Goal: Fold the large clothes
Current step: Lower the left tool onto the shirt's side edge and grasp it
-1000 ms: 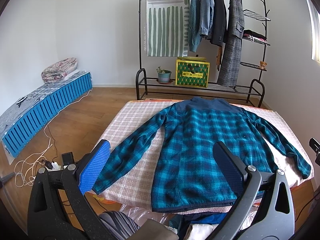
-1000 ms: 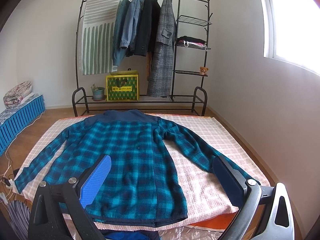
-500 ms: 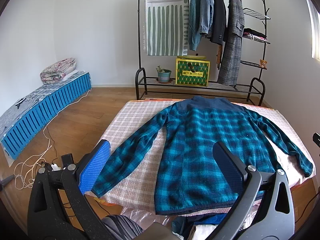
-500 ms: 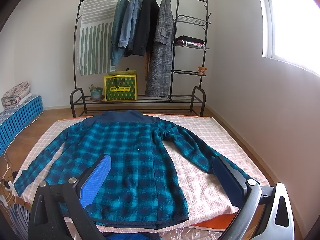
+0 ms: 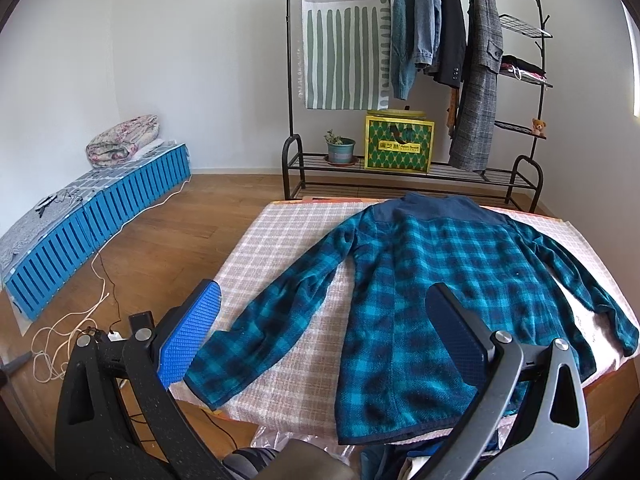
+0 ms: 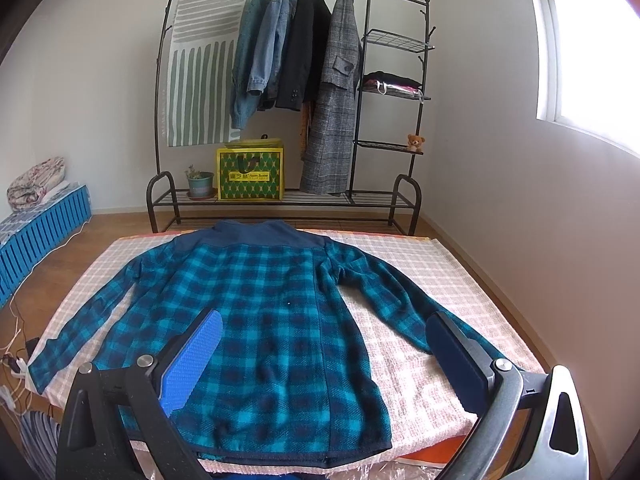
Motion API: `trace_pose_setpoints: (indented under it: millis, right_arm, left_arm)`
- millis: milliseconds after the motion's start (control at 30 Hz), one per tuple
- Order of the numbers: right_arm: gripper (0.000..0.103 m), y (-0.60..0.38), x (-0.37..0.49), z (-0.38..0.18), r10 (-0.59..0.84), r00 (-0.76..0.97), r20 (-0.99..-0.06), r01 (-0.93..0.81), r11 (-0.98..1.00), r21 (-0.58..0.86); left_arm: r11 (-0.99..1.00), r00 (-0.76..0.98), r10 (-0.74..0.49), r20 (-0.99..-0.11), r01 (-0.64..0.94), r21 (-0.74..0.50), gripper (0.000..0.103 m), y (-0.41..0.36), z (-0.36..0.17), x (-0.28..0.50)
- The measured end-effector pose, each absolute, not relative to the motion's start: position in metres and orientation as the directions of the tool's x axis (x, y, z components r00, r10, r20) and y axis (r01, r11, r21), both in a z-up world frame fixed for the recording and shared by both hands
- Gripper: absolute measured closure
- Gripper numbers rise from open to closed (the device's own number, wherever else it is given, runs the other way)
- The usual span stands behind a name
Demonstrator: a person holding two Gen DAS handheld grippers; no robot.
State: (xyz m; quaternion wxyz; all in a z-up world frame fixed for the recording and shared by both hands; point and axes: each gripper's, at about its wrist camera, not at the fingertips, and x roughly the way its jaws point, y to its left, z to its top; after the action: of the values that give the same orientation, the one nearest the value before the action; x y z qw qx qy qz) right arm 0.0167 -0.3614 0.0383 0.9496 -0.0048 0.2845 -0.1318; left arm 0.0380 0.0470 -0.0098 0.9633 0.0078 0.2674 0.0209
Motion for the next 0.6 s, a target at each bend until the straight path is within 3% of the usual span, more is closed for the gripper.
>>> trace_pose_setpoints:
  millis: [267,400,467,600]
  right_arm:
    - [0.0,-0.353,0.043,0.025,-0.178,0.793,-0.583,0.203,0.979,-0.023]
    - [0.002,-0.338,0.054,0.013,-0.109,0.795,-0.596,0.132,0.991,-0.006]
    - [0.005,-0.329,0.058,0.006,-0.089,0.802,-0.591,0.108,0.994,-0.004]
    - [0.011,-0.319,0.063,-0.009,-0.003,0.821,-0.571,0.046,0.997,0.061]
  left_arm:
    - [0.998,0.816,0.056,-0.575,-0.064,0.007,0.0,0.11,-0.038,0.082]
    - [0.994,0.807,0.057,-0.587,-0.104,-0.046,0.005,0.159,-0.059,0.107]
    - [0.989,0.794,0.064,-0.605,-0.131,-0.066,0.011,0.183,-0.072,0.122]
    - [0.981,0.722,0.039,-0.69,-0.159,-0.112,0.033,0.224,-0.109,0.159]
